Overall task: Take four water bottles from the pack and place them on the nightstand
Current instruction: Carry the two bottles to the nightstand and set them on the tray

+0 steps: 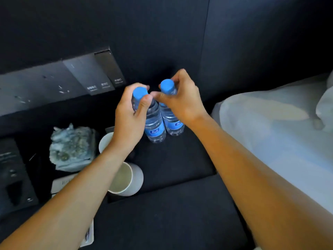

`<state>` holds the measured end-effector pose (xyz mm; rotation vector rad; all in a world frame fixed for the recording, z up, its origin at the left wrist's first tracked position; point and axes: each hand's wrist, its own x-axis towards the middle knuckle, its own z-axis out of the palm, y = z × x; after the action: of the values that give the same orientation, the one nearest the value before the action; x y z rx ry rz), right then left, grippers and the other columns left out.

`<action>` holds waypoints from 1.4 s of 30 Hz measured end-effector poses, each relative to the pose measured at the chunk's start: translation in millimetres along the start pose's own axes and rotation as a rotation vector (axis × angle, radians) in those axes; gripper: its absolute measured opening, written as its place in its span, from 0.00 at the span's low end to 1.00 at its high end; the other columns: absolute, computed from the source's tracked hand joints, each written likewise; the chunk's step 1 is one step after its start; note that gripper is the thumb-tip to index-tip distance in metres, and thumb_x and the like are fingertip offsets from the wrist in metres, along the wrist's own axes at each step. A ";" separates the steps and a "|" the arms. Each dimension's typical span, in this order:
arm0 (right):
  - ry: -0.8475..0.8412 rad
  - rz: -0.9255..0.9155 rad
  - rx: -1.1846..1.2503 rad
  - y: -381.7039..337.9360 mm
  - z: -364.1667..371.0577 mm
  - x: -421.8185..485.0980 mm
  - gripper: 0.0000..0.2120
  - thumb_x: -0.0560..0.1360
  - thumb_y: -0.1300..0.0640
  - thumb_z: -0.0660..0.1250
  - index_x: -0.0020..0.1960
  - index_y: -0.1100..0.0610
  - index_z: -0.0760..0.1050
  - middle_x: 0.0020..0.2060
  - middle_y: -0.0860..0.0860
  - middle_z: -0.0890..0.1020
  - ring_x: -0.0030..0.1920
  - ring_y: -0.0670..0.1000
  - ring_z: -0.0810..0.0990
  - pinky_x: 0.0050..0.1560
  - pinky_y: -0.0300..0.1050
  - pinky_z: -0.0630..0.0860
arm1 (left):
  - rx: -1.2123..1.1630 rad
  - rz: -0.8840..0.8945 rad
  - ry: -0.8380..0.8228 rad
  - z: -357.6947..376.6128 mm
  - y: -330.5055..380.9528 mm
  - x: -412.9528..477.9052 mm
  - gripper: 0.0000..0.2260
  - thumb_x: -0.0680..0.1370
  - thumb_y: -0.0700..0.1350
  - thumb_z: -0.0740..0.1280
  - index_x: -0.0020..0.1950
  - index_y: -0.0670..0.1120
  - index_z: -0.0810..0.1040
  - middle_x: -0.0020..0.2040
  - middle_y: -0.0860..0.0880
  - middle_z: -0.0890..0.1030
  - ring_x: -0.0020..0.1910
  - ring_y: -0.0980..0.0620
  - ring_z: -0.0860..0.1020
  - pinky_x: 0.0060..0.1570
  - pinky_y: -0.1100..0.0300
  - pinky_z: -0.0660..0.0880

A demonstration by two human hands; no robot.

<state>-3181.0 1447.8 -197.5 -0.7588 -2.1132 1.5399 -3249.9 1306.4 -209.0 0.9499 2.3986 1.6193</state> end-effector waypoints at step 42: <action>0.076 -0.230 -0.182 30.8 -8.3 -26.1 0.26 0.68 0.34 0.75 0.55 0.53 0.77 0.44 0.46 0.86 0.46 0.46 0.84 0.48 0.47 0.82 | -0.015 -0.029 -0.086 -2.4 -34.6 -15.4 0.31 0.78 0.45 0.74 0.79 0.48 0.66 0.69 0.42 0.78 0.68 0.46 0.77 0.68 0.44 0.76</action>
<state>-3150.3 1444.4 -224.7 -0.5981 -2.2173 1.1953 -3253.6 1287.7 -241.8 0.9568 2.3291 1.5515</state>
